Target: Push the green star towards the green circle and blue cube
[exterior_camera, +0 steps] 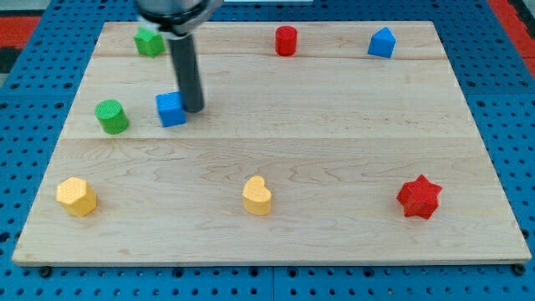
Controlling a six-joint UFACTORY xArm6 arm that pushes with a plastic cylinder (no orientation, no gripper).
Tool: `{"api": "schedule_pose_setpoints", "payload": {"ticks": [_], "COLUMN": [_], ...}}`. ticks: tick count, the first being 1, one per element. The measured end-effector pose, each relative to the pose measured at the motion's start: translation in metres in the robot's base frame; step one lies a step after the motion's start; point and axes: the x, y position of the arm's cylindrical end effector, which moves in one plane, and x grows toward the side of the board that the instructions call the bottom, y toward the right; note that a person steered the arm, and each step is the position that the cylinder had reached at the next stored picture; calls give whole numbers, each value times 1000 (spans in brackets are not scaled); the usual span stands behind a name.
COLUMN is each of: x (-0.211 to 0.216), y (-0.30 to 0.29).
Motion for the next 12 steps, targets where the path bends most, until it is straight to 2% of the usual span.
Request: {"api": "schedule_pose_setpoints", "payload": {"ticks": [1, 2, 4, 5, 6, 7, 8, 9, 10, 11, 12], "x": [-5, -63, -202, -200, -178, -165, -119, -106, -155, -167, -129], "y": [18, 45, 31, 10, -54, -87, -84, -78, -50, -99, -109]}}
